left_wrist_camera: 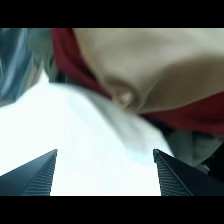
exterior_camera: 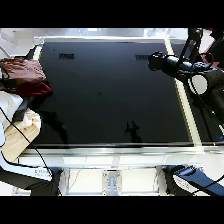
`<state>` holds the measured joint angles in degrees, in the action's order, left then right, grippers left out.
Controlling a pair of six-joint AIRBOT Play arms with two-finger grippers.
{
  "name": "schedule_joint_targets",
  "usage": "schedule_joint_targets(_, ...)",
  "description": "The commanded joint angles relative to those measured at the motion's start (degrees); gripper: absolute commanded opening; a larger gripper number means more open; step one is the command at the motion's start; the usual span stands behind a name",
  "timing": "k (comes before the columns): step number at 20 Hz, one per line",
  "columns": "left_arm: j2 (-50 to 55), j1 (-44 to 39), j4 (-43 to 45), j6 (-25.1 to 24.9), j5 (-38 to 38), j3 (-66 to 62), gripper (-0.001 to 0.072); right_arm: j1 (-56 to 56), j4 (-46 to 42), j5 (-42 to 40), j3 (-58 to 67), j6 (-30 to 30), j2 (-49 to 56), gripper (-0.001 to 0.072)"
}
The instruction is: Fold the shirts.
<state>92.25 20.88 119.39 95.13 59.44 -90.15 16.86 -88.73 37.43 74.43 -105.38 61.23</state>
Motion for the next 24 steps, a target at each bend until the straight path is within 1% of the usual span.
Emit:
schedule_joint_targets(1, 0.42, 0.74, 4.96, 2.4, 2.82, 0.0, 0.0703, -0.02, 0.83, 1.01, 0.02, 0.0, 0.02, 0.0423)
schedule_joint_targets(4, -0.48, 0.74, 6.38, 2.36, 5.2, 0.0, 0.0703, -0.02, 2.14, 0.98, 0.02, 0.0, 0.02, 0.0423)
schedule_joint_targets(7, -0.39, 0.74, 6.38, 2.36, 5.44, 0.0, 0.0703, -0.02, 3.45, 0.98, 0.02, 0.0, 0.02, 0.0423)
schedule_joint_targets(10, -0.37, 1.01, 6.43, 1.51, 6.05, 0.0, 0.0701, -0.04, 3.58, 0.98, 0.02, 0.0, 0.02, 0.0423)
schedule_joint_targets(13, -0.17, 1.46, 6.43, 1.51, 8.52, 0.0, 0.0701, -0.02, 3.61, 0.98, 0.02, 0.0, 0.02, 0.0423)
schedule_joint_targets(14, 0.24, 1.86, 6.14, 1.51, 9.64, 0.0, 0.0701, -0.02, 3.61, 0.98, 0.02, 0.02, 0.02, 0.0423)
schedule_joint_targets(17, 2.12, 4.2, 6.32, 1.38, 20.13, 0.07, 0.0701, -0.02, 3.56, 1.03, 0.02, 0.04, 0.02, 0.0423)
schedule_joint_targets(18, 2.29, 5.49, 6.14, 1.97, 20.57, 0.44, 0.0701, -0.04, 3.43, 1.03, 0.02, 0.07, 0.02, 0.0423)
schedule_joint_targets(20, 1.97, 7.93, 5.38, 5.31, 20.48, 0.76, 0.07, -0.02, 3.41, 1.38, 0.02, 0.07, 0.02, 0.0423)
schedule_joint_targets(21, 1.57, 8.92, 4.17, 5.68, 19.54, 0.87, 0.07, -0.02, 3.41, 1.7, 0.04, 0.07, 0.02, 0.0423)
schedule_joint_targets(22, 1.25, 9.79, 2.34, 5.7, 18.38, 0.87, 0.07, -0.04, 3.39, 2.16, 0.02, 0.07, 0.02, 0.0423)
schedule_joint_targets(24, 1.38, 11.67, -5.11, 5.64, 16.11, 1.03, 0.07, -0.02, 3.41, 2.34, 0.02, 0.07, 0.02, 0.0423)
